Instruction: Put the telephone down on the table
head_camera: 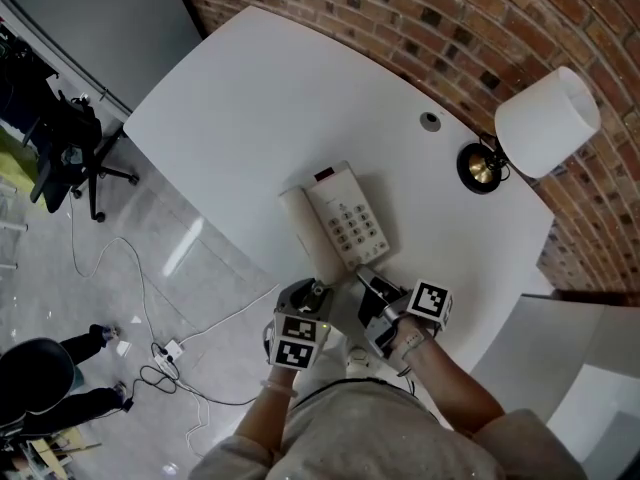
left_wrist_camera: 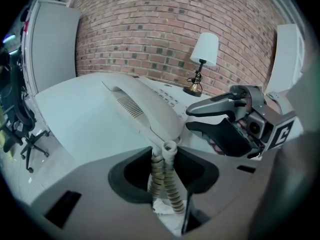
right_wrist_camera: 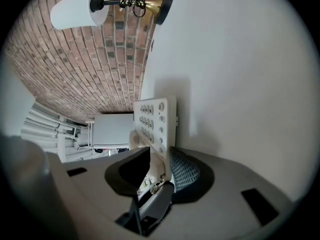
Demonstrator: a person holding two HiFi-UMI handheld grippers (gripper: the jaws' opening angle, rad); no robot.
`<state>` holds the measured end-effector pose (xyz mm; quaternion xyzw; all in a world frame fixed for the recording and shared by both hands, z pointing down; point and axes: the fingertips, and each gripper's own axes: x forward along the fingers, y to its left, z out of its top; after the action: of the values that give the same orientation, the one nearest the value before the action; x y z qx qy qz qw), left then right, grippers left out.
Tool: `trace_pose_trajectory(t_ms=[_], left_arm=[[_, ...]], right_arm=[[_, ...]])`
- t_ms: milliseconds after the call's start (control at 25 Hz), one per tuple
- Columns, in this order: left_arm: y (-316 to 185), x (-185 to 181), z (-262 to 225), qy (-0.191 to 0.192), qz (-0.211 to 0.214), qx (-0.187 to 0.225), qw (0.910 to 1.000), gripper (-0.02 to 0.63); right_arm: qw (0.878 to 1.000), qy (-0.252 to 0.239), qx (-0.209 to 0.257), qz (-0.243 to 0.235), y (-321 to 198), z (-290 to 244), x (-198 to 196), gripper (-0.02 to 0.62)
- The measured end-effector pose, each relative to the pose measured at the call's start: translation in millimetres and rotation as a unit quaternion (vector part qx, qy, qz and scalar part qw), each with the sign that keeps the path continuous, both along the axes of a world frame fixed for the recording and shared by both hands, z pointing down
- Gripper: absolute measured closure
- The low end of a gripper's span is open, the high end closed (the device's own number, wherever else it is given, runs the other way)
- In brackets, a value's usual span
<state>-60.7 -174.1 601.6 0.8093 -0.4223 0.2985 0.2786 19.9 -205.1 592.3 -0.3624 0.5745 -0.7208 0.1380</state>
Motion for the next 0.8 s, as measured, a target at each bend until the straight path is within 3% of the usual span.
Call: trace_pose_trajectory(t_ms=[240, 480, 800], left_arm=[[1.8, 0.2, 4.2, -0.008, 0.007, -0.003, 0.9999, 0.467], [8.5, 2.3, -3.8, 0.025, 0.004, -0.009, 0.9996, 0.378], [17.1, -11.0, -23.3, 0.03, -0.018, 0.015, 0.9993, 0.368]], right_arm=[[1.0, -0.004, 0.003, 0.0, 2.7, -1.6, 2.7, 0.48], [1.0, 0.019, 0.017, -0.011, 8.5, -6.3, 11.3, 0.528], [0.992, 0.072, 0.089, -0.051, 12.6, -21.6, 23.3, 0.578]])
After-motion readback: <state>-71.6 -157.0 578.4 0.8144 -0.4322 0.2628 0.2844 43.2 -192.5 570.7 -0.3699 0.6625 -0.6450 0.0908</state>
